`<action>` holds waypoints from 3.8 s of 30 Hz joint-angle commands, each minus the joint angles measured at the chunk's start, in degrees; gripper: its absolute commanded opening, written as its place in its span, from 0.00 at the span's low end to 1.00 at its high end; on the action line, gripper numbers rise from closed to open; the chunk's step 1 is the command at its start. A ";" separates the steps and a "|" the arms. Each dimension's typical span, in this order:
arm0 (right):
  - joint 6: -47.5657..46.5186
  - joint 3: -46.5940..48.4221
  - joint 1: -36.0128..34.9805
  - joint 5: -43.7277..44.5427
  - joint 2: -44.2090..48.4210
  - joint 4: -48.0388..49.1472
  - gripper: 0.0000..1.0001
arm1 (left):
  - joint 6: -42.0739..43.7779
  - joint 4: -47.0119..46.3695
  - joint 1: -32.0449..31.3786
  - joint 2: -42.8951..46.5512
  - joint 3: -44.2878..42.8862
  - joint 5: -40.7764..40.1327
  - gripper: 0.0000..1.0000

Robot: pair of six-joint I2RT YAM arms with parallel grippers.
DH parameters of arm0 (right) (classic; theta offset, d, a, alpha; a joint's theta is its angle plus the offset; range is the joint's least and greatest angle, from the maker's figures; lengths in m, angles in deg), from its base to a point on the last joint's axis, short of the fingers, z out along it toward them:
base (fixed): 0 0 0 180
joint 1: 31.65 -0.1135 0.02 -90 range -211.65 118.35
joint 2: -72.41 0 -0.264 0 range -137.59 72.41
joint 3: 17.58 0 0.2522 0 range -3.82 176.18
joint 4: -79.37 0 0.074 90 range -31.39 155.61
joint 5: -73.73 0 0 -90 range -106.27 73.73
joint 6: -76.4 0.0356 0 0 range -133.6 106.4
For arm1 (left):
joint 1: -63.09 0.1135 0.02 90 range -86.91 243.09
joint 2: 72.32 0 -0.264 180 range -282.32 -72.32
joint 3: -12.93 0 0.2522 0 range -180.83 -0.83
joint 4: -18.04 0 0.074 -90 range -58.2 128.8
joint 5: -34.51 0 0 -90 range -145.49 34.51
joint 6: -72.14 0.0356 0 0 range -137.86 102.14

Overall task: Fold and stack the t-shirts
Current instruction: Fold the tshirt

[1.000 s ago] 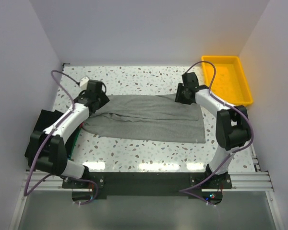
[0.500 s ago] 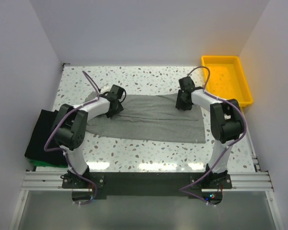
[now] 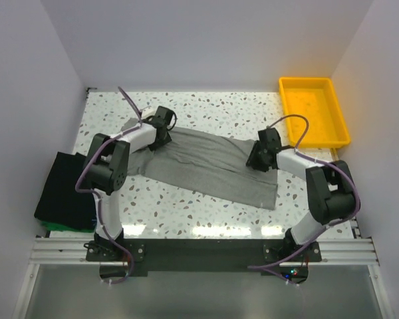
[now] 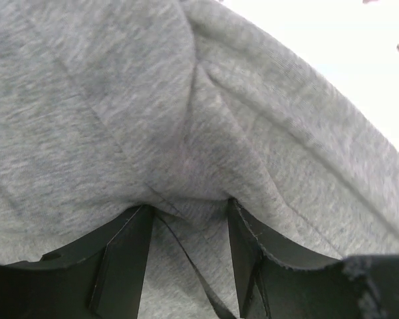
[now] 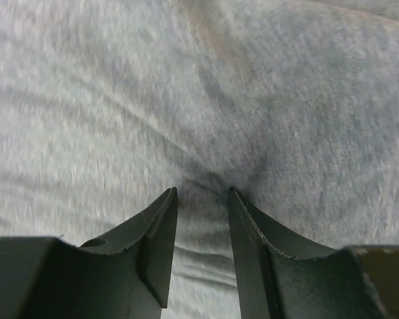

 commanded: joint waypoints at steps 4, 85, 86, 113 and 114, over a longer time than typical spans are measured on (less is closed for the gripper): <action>15.26 -15.39 -9.25 -6.74 9.34 5.64 0.40 | 6.96 1.35 3.00 -11.15 -12.22 3.08 0.52; 0.69 -9.34 -44.96 5.83 19.64 -10.61 0.34 | -12.63 11.20 -15.98 50.70 46.99 7.47 0.63; 0.51 -9.08 -45.39 5.74 18.59 -10.44 0.35 | -12.45 11.28 -15.98 50.97 47.17 7.74 0.63; 8.42 -20.50 -48.65 7.59 28.68 -10.34 0.18 | -9.46 9.44 -15.98 50.62 52.53 12.57 0.00; 8.24 -20.07 -48.65 7.59 29.73 -11.04 0.21 | -9.46 9.61 -15.98 51.05 52.53 12.57 0.00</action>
